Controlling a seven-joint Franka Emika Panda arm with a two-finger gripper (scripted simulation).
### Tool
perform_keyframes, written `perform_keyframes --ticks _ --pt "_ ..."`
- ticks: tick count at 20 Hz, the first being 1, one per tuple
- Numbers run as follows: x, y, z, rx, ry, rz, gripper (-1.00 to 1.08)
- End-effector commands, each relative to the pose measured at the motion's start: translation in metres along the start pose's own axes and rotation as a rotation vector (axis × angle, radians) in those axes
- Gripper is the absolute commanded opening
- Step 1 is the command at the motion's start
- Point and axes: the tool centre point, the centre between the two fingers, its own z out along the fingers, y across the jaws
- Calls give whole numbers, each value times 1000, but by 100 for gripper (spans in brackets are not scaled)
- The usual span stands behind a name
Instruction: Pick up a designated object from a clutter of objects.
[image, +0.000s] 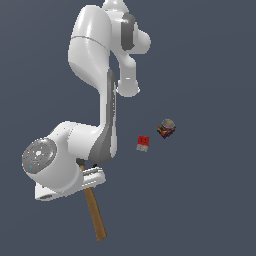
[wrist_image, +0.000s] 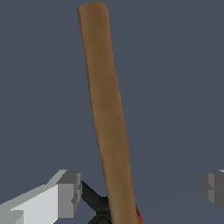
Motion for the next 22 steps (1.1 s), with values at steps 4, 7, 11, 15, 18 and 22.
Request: perform_keyframes --ticks 4,7,11,15,18,22 --pt "-1 3 4 0 -1 -4 100" --pt "-1 3 8 0 -1 -4 100" --pt "-1 3 24 -1 0 -5 100" --pt "-2 3 46 -1 0 -6 100" --pt "-2 3 55 -1 0 -7 100" --pt "0 4 55 -1 0 -7 100"
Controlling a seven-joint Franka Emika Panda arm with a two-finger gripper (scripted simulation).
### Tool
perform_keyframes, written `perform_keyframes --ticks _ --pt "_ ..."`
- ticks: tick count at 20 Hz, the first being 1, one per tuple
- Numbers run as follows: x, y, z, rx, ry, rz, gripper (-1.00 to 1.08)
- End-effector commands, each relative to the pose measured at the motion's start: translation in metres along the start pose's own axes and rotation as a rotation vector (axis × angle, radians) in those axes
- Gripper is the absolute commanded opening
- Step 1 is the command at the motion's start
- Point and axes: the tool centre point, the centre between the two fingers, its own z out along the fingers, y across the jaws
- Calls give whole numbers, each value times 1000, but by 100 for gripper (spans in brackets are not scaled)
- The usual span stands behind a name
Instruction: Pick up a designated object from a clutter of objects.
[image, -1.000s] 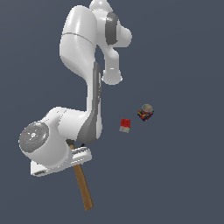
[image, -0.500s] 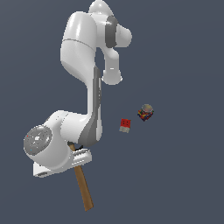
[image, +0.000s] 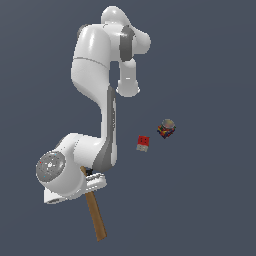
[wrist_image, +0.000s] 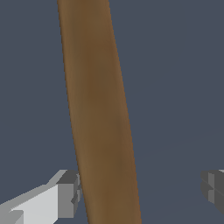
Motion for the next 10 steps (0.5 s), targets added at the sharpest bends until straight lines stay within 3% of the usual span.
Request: perform_keyframes --ticks 1,2,10 --pt "1 1 -1 -1 2 0 100" --pt "1 1 -1 -1 2 0 -100" --pt "1 1 -1 -1 2 0 -100"
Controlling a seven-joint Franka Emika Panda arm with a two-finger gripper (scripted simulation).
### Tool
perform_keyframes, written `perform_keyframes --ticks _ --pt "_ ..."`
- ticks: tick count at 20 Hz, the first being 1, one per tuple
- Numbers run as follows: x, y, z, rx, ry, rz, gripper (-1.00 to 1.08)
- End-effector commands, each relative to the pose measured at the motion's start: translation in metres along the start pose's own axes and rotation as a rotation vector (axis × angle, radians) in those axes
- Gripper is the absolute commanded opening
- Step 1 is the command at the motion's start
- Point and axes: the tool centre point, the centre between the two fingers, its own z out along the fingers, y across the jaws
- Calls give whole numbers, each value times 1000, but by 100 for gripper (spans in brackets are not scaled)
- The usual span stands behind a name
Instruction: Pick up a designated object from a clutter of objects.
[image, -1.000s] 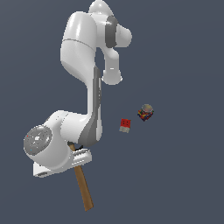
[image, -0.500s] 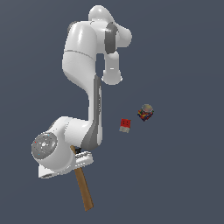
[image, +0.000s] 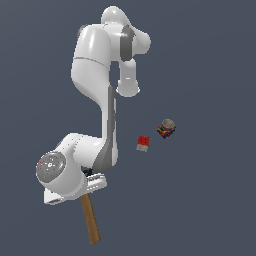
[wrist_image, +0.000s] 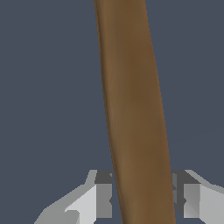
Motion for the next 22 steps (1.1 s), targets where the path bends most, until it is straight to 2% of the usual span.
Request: perform_keyframes --ticks 1,12,22 --pt "-1 2 0 -1 -1 2 -100" --pt "-4 -7 -18 0 0 0 -100" --pt "-16 -33 -81 -1 0 0 -100"
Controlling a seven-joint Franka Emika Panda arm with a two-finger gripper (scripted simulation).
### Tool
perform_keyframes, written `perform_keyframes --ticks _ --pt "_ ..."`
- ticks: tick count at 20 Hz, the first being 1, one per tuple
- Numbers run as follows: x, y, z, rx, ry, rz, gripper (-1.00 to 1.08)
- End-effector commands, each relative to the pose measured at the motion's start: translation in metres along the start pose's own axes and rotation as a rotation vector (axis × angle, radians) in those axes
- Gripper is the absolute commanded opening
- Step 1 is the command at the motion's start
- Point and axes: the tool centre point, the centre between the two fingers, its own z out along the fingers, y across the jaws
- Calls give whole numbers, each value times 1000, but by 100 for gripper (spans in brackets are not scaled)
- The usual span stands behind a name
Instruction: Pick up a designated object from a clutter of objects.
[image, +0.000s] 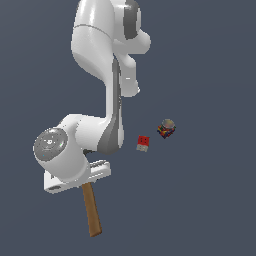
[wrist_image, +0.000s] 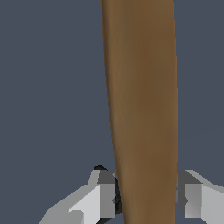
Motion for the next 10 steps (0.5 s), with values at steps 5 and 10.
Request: perform_keyframes --ticks 5,10 --pt "-10 -24 -63 -3 5 0 -100" --pt "-20 -45 -115 -3 4 0 -100"
